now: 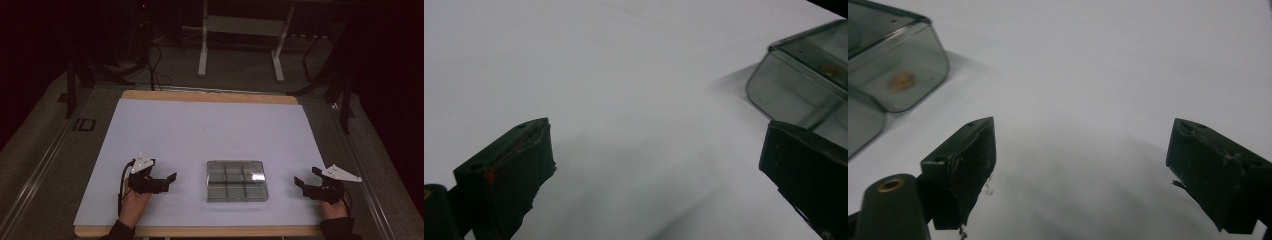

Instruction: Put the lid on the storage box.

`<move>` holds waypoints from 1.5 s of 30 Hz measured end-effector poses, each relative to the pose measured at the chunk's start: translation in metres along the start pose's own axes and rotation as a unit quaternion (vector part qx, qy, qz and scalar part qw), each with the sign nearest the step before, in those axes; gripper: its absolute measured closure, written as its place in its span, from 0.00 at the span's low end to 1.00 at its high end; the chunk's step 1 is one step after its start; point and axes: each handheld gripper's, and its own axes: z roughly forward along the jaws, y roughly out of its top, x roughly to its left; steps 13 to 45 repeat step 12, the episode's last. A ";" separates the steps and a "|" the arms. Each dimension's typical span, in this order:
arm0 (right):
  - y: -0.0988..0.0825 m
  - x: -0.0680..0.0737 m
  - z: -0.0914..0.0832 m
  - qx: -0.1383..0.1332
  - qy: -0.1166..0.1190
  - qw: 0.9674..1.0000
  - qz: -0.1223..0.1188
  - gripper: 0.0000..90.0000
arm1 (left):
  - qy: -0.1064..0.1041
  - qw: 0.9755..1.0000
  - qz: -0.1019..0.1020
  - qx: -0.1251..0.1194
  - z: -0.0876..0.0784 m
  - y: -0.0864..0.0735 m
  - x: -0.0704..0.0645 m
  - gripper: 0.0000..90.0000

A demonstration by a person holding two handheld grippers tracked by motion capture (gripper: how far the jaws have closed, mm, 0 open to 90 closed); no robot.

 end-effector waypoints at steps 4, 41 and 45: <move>-0.002 -0.001 0.000 -0.004 -0.014 1.000 0.003 0.15 | 0.012 1.000 0.001 0.003 0.002 -0.002 0.000 0.02; -0.003 -0.002 -0.001 -0.007 -0.026 1.000 0.012 0.15 | 0.035 0.999 -0.009 -0.006 0.001 -0.004 -0.001 0.02; -0.003 -0.002 -0.001 -0.007 -0.026 1.000 0.012 0.15 | 0.035 0.999 -0.009 -0.006 0.001 -0.004 -0.001 0.02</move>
